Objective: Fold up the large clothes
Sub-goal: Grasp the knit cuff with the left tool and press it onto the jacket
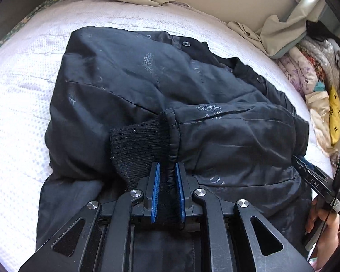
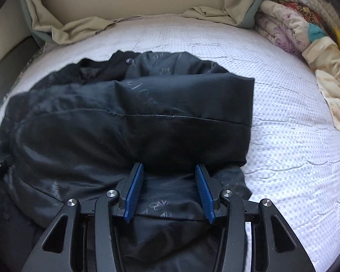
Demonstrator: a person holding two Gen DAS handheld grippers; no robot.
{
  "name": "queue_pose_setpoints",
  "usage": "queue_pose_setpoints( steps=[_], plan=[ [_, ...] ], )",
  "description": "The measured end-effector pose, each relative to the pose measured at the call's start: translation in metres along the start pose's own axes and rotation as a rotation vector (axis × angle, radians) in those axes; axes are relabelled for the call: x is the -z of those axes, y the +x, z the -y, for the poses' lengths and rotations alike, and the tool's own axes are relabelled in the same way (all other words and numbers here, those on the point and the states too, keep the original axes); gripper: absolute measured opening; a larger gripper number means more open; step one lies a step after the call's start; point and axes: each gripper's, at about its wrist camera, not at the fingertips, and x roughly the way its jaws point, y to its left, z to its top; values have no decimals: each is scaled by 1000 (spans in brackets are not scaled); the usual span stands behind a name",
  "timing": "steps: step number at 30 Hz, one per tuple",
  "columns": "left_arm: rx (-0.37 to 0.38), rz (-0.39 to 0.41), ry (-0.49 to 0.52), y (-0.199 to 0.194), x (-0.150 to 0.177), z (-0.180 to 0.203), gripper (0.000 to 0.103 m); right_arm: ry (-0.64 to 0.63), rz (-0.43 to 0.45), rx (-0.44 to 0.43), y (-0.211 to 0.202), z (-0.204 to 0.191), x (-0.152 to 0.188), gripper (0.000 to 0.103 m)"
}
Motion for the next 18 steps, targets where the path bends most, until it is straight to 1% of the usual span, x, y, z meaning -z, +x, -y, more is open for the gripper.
queue_pose_setpoints(
  steps=[3, 5, 7, 11, 16, 17, 18],
  plan=[
    [-35, 15, 38, 0, 4, 5, 19, -13, 20, 29, 3, -5, 4, 44],
    [-44, 21, 51, 1, 6, 5, 19, -19, 28, 25, 6, -5, 6, 44],
    [-37, 23, 45, 3, 6, 4, 19, -15, 35, 8, 9, -2, 7, 44],
    [-22, 28, 38, 3, 8, 2, 19, -29, 43, 3, 17, -3, 5, 44],
    [-12, 38, 21, -9, 8, 2, 19, 0, 44, -16, 13, 1, 2, 44],
    [-20, 37, 25, -12, 7, 3, 19, 11, 43, -26, 11, 2, 1, 45],
    [-27, 35, 35, -17, 7, 6, 26, 19, 39, -36, 9, 4, 0, 45]
  ],
)
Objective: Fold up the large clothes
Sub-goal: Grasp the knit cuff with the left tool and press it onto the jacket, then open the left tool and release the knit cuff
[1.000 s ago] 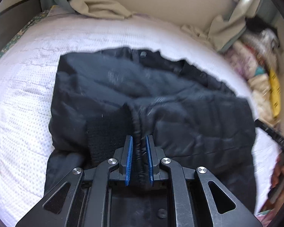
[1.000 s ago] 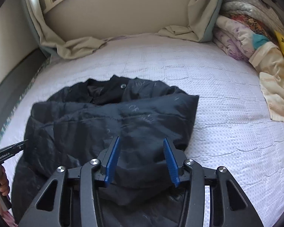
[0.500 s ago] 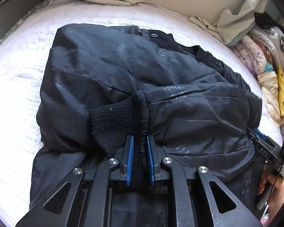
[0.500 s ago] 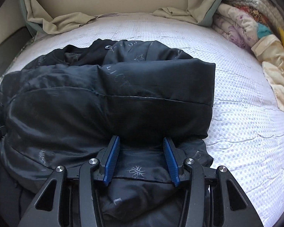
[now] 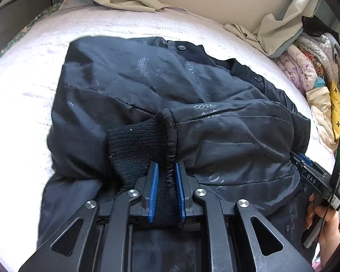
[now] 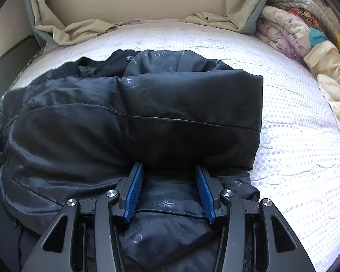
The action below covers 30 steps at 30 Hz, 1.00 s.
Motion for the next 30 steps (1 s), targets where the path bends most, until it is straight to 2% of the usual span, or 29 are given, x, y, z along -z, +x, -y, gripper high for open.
queue_pose_setpoints(
  steps=[1, 2, 3, 4, 6, 8, 11, 18, 22, 27, 30],
  plan=[
    [-1, 0, 7, -4, -1, 2, 38, 7, -5, -11, -3, 1, -2, 47],
    [0, 5, 10, -10, -1, 4, 45, 17, -13, -27, -9, 3, -4, 52],
    [-5, 20, 10, -17, -2, 6, 62, 28, -23, -45, -17, 4, -7, 56],
    [-22, 45, 14, -26, -3, 8, 76, 35, -23, -57, -24, 4, -9, 64],
    [-75, 102, 34, -40, -5, 12, 85, 50, 18, -60, -47, 6, -13, 68],
    [-118, 152, 70, -55, -7, 14, 87, 46, 63, -51, -68, 8, -15, 72],
    [-144, 163, 60, -66, -10, 8, 89, 47, 61, -20, -85, 13, -13, 74],
    [-205, 80, -16, -59, -5, -25, 89, 109, -55, 52, -75, 40, 17, 75],
    [-182, 32, -67, -57, 6, -45, 89, 156, -95, 61, -58, 57, 50, 78],
    [-166, 2, -115, -58, 15, -59, 89, 124, -4, 60, -51, 55, 70, 89],
    [-159, -3, -105, -61, 20, -59, 89, 107, -8, 61, -45, 54, 70, 95]
  ],
)
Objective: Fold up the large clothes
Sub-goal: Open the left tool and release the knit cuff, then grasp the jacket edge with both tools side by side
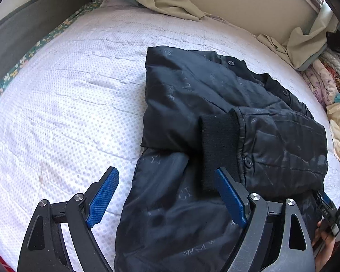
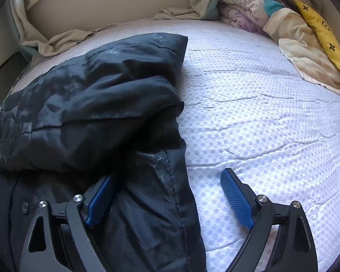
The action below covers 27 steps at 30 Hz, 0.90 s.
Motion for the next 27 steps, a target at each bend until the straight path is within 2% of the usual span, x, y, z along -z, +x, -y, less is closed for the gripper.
queue_pose_setpoints(
  steps=[3, 6, 8, 11, 13, 16, 19, 22, 25, 27],
  plan=[
    [6, -12, 22, -3, 10, 2, 89, -11, -11, -3, 3, -2, -1, 100],
    [35, -70, 29, -3, 25, 2, 88, -14, -27, -12, 6, -1, -6, 101],
    [58, -109, 28, -8, 35, -1, 88, -35, -75, -28, 9, -3, -13, 103],
    [72, -123, 46, -28, 48, -10, 87, -11, -184, -93, -9, 7, -23, 99],
    [89, -109, 48, -47, 57, -20, 87, 50, -182, -190, -41, 22, -19, 99],
    [133, -115, 16, -69, 78, -42, 87, 93, -182, -266, -80, 47, 0, 99],
    [180, -160, -33, -71, 98, -59, 87, 150, -222, -320, -100, 69, 32, 97],
    [226, -237, -109, -59, 120, -73, 87, 237, -291, -428, -108, 82, 68, 88],
    [242, -296, -155, -42, 136, -81, 85, 301, -343, -498, -107, 89, 93, 81],
    [245, -313, -193, -37, 142, -85, 83, 322, -351, -514, -107, 88, 103, 79]
  ],
)
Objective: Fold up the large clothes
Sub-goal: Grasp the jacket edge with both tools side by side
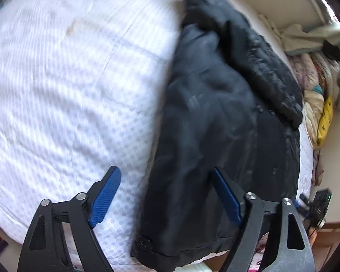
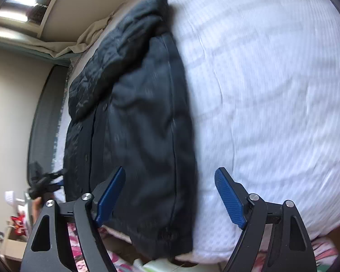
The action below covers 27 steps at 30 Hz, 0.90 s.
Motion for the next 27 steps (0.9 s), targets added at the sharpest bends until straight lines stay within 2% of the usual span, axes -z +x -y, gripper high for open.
queue_pose_setpoints(
  steps=[3, 8, 13, 18, 21, 23, 24, 25, 26, 27],
  plan=[
    [74, -19, 14, 0, 3, 3, 83, 13, -2, -38, 1, 5, 6, 79],
    [151, -78, -10, 11, 16, 2, 83, 72, -46, -128, 6, 15, 16, 79],
    [160, -83, 14, 10, 28, 6, 82, 31, -133, -180, 18, 6, 26, 79],
    [160, -68, 21, 7, 35, 3, 77, 20, -139, -177, 23, -1, 28, 76],
    [152, -67, 43, 6, 41, 6, 71, 19, -152, -178, 30, -5, 27, 64],
    [150, -66, 41, 7, 43, 6, 63, 32, -179, -201, 37, -5, 26, 45],
    [148, -66, 38, 7, 43, 5, 55, 38, -185, -198, 40, -4, 26, 42],
    [156, -67, 30, 8, 43, 3, 45, 39, -186, -195, 40, -3, 26, 33],
    [174, -71, 23, 8, 42, 2, 41, 43, -185, -204, 40, -3, 25, 21],
    [197, -74, 19, 9, 43, 2, 32, 47, -182, -222, 39, -3, 25, 18]
  ],
)
